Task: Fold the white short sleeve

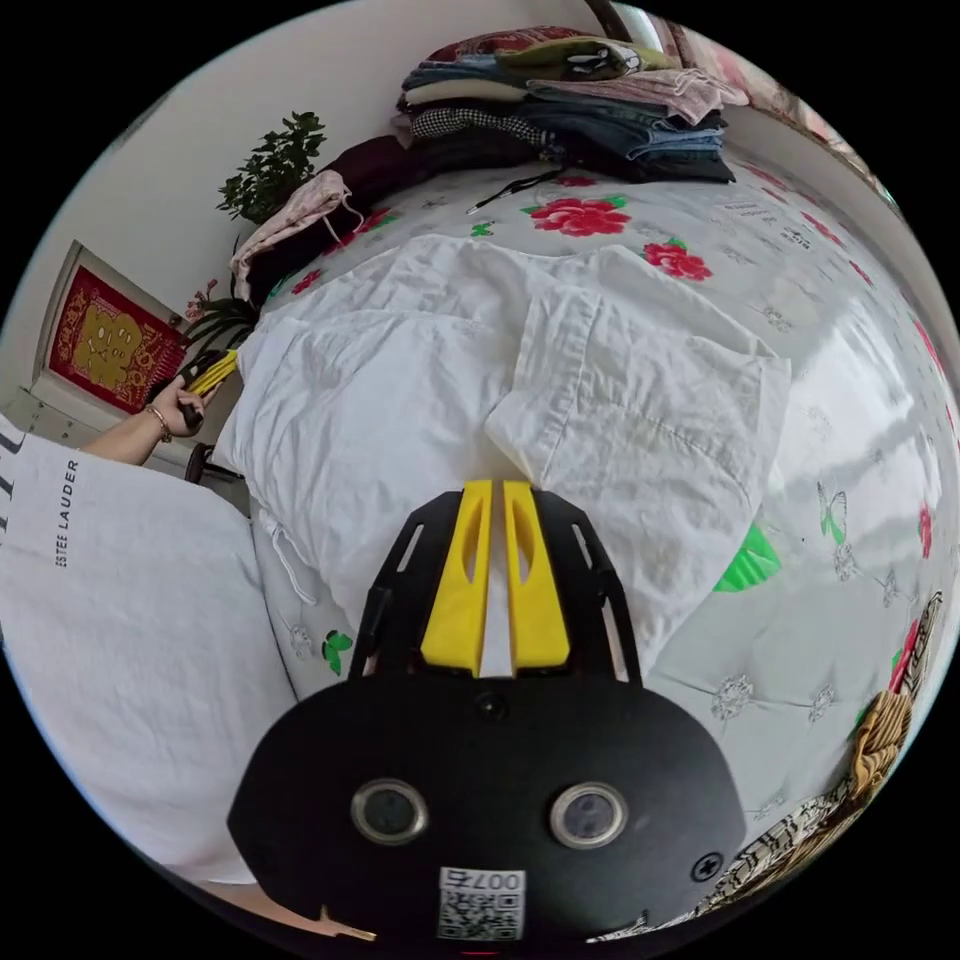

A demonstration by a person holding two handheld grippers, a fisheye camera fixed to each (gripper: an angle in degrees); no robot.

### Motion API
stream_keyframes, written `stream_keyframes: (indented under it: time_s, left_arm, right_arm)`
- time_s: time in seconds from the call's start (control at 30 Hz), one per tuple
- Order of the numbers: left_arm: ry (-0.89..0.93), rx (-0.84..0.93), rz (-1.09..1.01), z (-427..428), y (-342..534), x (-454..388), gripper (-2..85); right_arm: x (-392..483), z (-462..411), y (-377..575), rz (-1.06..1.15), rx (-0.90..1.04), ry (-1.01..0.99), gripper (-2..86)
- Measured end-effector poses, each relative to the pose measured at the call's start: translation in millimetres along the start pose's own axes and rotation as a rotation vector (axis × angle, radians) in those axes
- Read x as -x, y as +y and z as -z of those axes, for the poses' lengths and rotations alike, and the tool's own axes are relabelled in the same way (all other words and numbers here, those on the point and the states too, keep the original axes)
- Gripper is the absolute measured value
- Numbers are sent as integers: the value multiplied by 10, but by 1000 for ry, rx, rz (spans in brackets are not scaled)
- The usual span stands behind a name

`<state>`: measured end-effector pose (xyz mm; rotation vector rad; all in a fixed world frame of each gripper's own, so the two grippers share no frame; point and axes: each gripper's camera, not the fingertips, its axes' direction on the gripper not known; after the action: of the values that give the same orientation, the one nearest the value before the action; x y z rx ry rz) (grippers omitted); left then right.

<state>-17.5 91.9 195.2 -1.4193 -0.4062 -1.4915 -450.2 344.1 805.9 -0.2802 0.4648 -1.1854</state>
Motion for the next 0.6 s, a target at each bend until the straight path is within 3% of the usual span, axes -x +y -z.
stream_keyframes:
  time_s: [0.17, 0.27, 0.43, 0.5, 0.6]
  left_arm:
    - [56, -41, -59, 59, 155, -245, -9]
    - [38, 16, -275, -39, 276, -718, -9]
    - [-23, 295, -967, -588, 1010, -1914, 0]
    - [-8, 489, -1120, -943, 1381, -2068, 14]
    - [-151, 745, -1178, -1612, 1874, -1802, 60]
  right_arm:
    - [2, 307, -43, -29, -82, 41, 0]
    - [38, 489, 10, -39, -155, 45, -1]
    - [81, 544, 143, -24, -175, 34, -1]
    - [38, 503, 226, -38, -163, 21, 0]
    - [-61, 452, 340, -82, -164, -15, 2]
